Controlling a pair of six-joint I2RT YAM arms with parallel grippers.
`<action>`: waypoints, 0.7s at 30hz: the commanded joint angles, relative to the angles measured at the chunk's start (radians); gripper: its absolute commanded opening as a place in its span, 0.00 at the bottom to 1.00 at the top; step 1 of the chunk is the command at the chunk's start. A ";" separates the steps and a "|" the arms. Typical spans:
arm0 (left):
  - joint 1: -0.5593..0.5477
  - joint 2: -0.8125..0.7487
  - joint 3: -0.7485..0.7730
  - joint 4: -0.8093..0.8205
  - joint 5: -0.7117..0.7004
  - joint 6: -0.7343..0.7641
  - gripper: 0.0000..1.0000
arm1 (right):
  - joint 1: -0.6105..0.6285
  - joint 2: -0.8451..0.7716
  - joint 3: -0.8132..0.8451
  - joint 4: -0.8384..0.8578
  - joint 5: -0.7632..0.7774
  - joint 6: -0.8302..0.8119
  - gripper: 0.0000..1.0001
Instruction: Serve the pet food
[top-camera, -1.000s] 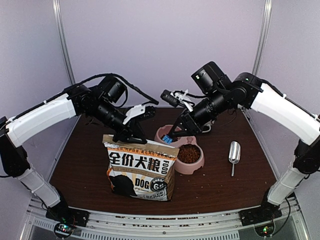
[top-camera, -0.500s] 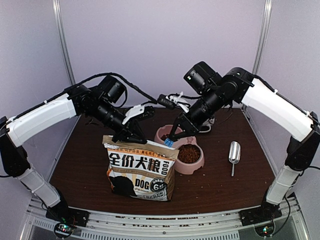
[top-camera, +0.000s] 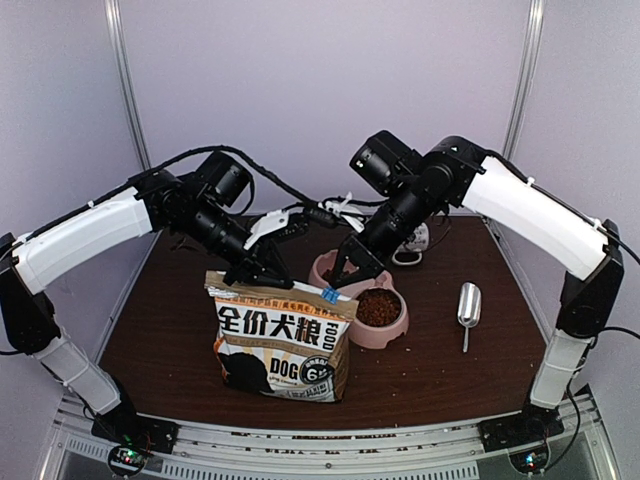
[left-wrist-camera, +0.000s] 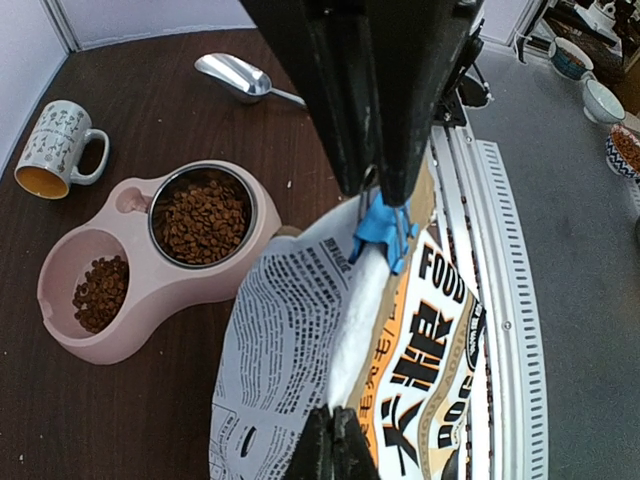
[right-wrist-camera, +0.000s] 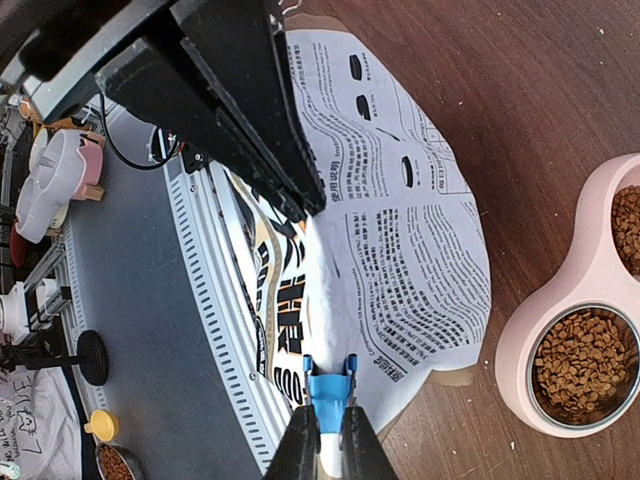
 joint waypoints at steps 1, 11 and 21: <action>-0.010 -0.013 -0.013 -0.004 0.070 -0.010 0.00 | 0.019 0.043 0.023 -0.017 0.027 0.000 0.00; -0.009 -0.047 -0.019 0.042 0.033 -0.053 0.00 | 0.028 0.098 0.055 -0.046 0.064 -0.025 0.00; -0.005 -0.207 -0.085 0.158 -0.163 -0.128 0.52 | 0.028 0.100 0.098 -0.049 0.108 -0.036 0.11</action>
